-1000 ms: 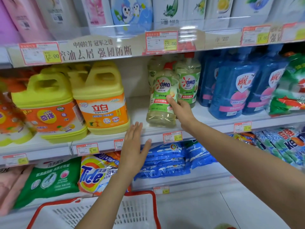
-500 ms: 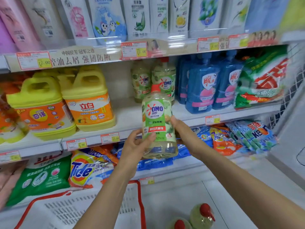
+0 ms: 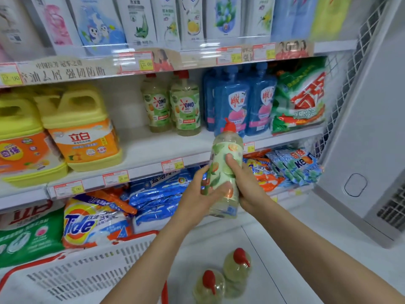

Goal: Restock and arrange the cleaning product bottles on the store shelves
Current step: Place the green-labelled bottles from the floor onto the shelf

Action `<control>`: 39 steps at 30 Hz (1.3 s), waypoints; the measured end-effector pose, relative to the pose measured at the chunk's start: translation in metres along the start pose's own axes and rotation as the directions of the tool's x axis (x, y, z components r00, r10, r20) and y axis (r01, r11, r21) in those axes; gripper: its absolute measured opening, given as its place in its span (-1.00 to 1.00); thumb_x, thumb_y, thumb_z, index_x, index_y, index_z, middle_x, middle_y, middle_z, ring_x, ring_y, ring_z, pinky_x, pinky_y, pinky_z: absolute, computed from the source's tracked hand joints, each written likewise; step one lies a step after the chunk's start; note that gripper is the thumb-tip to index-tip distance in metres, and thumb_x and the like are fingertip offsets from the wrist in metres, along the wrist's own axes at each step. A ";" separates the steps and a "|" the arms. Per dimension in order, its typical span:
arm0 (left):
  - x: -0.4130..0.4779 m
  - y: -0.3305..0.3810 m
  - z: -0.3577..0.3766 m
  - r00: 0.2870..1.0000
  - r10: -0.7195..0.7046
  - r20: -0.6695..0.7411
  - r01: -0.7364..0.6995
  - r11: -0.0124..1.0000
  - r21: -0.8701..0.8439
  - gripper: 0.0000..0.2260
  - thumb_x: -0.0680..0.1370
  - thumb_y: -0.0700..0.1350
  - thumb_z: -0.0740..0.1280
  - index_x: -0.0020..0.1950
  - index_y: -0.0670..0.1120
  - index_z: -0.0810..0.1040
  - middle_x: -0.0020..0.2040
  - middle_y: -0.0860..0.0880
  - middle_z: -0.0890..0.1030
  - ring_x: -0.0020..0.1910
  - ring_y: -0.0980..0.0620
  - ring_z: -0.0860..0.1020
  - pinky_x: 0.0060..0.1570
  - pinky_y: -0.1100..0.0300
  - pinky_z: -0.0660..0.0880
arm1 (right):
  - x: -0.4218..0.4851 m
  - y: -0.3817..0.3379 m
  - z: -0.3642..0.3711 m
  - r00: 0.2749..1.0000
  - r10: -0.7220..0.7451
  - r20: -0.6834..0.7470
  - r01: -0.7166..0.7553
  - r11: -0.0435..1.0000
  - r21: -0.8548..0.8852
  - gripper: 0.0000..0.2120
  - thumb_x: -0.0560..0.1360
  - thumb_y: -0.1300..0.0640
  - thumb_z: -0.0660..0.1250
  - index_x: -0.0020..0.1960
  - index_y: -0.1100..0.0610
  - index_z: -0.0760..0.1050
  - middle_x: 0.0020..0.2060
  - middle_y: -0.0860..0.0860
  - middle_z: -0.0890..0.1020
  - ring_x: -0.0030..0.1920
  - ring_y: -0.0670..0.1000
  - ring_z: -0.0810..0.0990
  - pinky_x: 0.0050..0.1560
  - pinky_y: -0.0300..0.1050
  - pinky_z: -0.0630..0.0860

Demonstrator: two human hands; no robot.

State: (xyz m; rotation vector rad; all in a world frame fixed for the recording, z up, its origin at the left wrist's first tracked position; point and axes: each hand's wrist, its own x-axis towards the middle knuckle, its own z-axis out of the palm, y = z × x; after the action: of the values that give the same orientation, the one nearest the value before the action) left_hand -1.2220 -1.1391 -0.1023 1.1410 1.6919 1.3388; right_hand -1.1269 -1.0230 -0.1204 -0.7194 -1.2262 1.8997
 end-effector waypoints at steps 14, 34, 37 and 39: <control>0.007 -0.032 -0.019 0.972 -0.184 0.148 0.227 0.901 -0.369 -0.53 0.49 0.17 0.39 0.35 0.04 0.50 0.20 -0.01 0.65 0.18 -0.05 0.63 0.19 -0.13 0.55 | -0.001 0.008 -0.012 0.981 0.110 0.157 -0.110 0.994 -0.011 -0.38 0.53 -0.09 0.39 0.43 0.26 0.36 0.27 0.20 0.59 0.28 0.18 0.58 0.32 0.17 0.50; 0.000 -0.006 -0.041 0.960 -0.281 -0.010 0.258 0.893 -0.370 -0.60 0.46 0.21 0.37 0.16 -0.01 0.62 0.04 -0.13 0.71 0.04 -0.10 0.68 -0.06 -0.02 0.65 | -0.037 -0.018 -0.008 0.916 -0.081 0.394 0.255 0.874 -0.413 -0.22 0.37 0.35 0.53 0.48 -0.08 0.36 0.36 -0.22 0.43 0.23 -0.13 0.59 0.13 -0.17 0.59; -0.001 -0.009 -0.043 0.959 -0.281 0.040 0.279 0.906 -0.317 -0.44 0.30 0.30 0.39 0.15 -0.01 0.63 -0.04 -0.09 0.73 -0.07 -0.03 0.70 -0.14 0.08 0.63 | -0.038 -0.017 -0.004 0.882 -0.099 0.462 0.333 0.823 -0.460 -0.19 0.31 0.36 0.57 0.45 -0.07 0.39 0.49 -0.17 0.26 0.40 -0.12 0.44 0.28 -0.15 0.52; -0.002 -0.014 -0.041 0.967 -0.253 0.023 0.246 0.910 -0.333 -0.42 0.27 0.22 0.46 0.21 -0.03 0.61 -0.03 -0.04 0.73 -0.11 0.03 0.69 -0.18 0.15 0.61 | -0.036 -0.018 -0.008 0.859 -0.078 0.506 0.331 0.839 -0.432 -0.21 0.36 0.26 0.57 0.48 -0.08 0.33 0.50 -0.20 0.25 0.42 -0.16 0.40 0.32 -0.18 0.48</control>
State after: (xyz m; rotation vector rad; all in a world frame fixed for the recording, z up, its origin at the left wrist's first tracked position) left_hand -1.2606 -1.1573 -0.1064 0.6930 1.4924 1.4078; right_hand -1.0952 -1.0440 -0.1050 -0.3462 -2.0801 1.6143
